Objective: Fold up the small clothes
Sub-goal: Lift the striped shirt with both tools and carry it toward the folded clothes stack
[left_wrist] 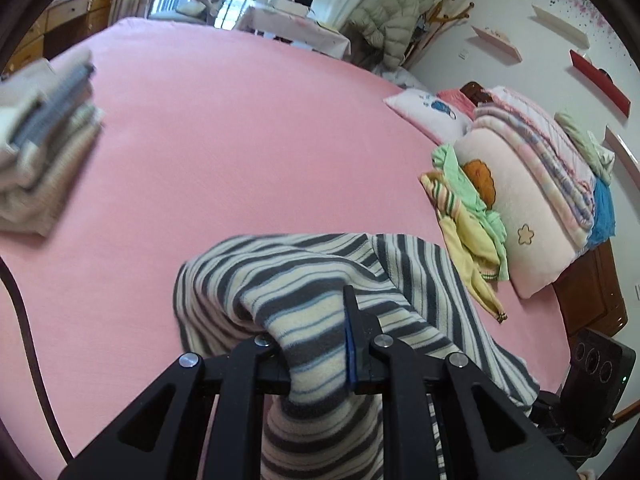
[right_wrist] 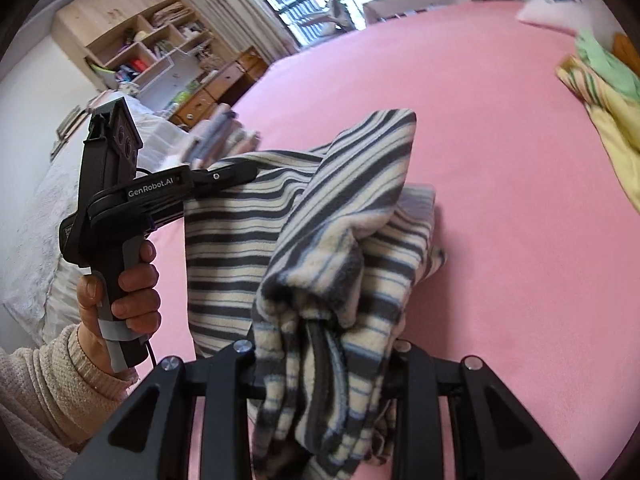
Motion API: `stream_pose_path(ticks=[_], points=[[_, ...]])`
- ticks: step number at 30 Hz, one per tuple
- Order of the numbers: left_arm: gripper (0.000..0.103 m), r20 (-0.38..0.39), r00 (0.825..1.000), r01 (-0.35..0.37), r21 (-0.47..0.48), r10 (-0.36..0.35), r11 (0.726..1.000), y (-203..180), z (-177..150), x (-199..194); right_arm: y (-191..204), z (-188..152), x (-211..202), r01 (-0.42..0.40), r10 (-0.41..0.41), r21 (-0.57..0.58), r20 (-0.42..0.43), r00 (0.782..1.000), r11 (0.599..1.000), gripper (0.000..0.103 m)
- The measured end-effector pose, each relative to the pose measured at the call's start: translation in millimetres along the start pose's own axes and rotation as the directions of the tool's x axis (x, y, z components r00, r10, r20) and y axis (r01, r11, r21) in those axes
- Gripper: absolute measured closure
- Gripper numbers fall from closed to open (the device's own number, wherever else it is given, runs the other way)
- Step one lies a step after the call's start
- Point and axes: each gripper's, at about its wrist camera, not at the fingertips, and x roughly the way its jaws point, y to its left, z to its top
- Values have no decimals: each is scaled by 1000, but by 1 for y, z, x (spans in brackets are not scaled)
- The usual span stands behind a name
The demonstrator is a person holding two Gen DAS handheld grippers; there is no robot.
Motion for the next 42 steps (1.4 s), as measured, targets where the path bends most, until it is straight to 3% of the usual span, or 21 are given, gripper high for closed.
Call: stream_pose_path(ticks=[8, 13, 16, 23, 27, 30, 31, 33, 34, 35, 39, 42], points=[[89, 62, 996, -69, 15, 68, 998, 59, 68, -109, 106, 72, 11, -69, 75, -104, 47, 996, 992, 72], [89, 91, 990, -115, 25, 112, 993, 116, 141, -179, 189, 132, 38, -107, 122, -180, 75, 990, 978, 72], [89, 141, 977, -170, 67, 159, 983, 147, 188, -215, 232, 168, 59, -123, 146, -203, 103, 984, 971, 72], [88, 214, 955, -227, 90, 204, 970, 243, 290, -261, 329, 260, 134, -121, 167, -208, 219, 961, 971, 72], [86, 170, 964, -224, 101, 205, 969, 312, 333, -238, 340, 278, 196, -142, 167, -125, 218, 962, 982, 72], [85, 56, 975, -217, 81, 213, 973, 372, 341, -178, 325, 270, 260, -127, 127, -11, 149, 981, 992, 72], [85, 13, 974, -226, 74, 226, 971, 386, 338, -153, 320, 265, 277, -115, 112, 20, 127, 986, 993, 72], [85, -108, 953, -278, 67, 284, 958, 419, 327, -97, 309, 253, 323, -81, 77, 101, 46, 996, 992, 72], [84, -126, 944, -297, 75, 305, 952, 428, 321, -82, 305, 242, 343, -41, 41, 121, 7, 999, 992, 72], [83, -131, 940, -308, 79, 316, 948, 434, 316, -72, 305, 235, 352, -24, 25, 127, -10, 1000, 992, 72], [79, -75, 974, -209, 43, 212, 977, 450, 316, -70, 308, 220, 354, -11, 10, 126, 5, 1000, 992, 71], [79, -61, 981, -179, 61, 183, 982, 451, 328, -74, 311, 216, 351, -3, 2, 122, 9, 1000, 993, 71]])
